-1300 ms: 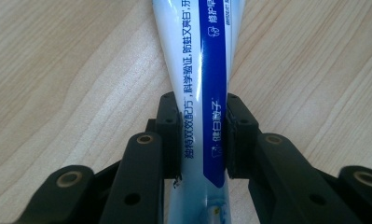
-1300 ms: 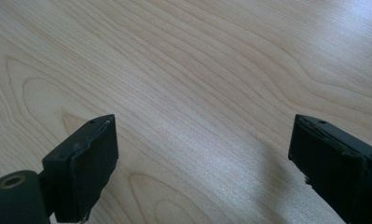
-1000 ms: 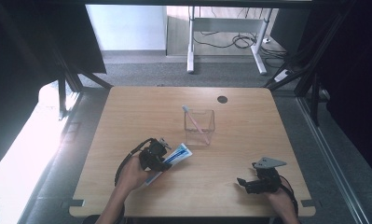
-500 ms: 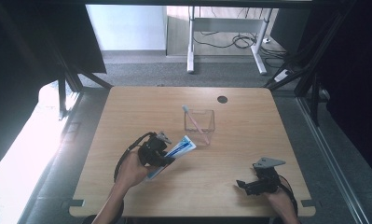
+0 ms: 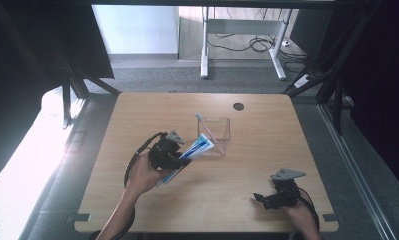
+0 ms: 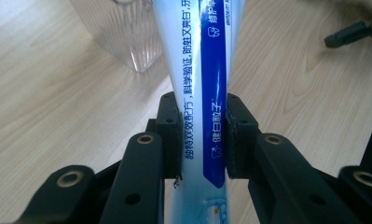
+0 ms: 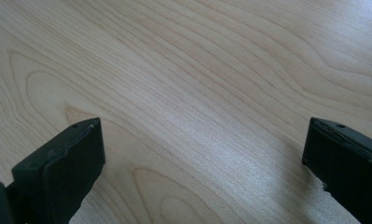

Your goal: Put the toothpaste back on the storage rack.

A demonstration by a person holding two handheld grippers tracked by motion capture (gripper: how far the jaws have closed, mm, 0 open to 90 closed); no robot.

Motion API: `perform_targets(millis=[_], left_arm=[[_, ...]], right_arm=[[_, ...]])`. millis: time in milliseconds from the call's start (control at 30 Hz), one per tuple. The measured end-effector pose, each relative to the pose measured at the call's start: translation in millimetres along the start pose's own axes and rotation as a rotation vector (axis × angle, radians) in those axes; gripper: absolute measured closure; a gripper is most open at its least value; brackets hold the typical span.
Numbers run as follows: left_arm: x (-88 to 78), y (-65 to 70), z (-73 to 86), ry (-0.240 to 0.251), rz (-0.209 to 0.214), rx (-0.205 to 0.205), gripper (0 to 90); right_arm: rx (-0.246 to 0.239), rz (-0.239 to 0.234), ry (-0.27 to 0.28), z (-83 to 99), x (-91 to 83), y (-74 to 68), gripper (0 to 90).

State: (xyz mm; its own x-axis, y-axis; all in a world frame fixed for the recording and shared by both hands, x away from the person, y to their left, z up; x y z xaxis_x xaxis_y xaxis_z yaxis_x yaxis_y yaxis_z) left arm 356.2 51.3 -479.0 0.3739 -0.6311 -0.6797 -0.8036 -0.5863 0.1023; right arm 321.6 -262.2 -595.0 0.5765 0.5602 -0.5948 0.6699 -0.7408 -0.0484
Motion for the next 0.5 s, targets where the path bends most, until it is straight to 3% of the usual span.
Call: perform_targets(millis=[500], left_arm=[[3.6, -9.6, -24.0, 0.078, -0.014, -0.027, 71.9]], right_arm=[[0.002, 0.001, 0.007, -0.9, -0.4, 0.0, 0.0]])
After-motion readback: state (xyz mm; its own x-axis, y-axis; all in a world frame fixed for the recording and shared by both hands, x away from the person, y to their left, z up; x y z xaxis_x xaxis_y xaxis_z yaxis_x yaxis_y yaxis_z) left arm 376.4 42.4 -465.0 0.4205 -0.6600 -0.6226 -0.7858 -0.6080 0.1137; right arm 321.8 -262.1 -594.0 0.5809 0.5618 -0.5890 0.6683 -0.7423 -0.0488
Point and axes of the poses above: each handheld gripper's, and its own axes: x roughly forward along the jaws, z roughly out of its underside, y roughly to its right, the point moved 8 cm from there along x, roughly forward along the jaws, and after that the axes turned 9 degrees about y, right-handed, at the moved point
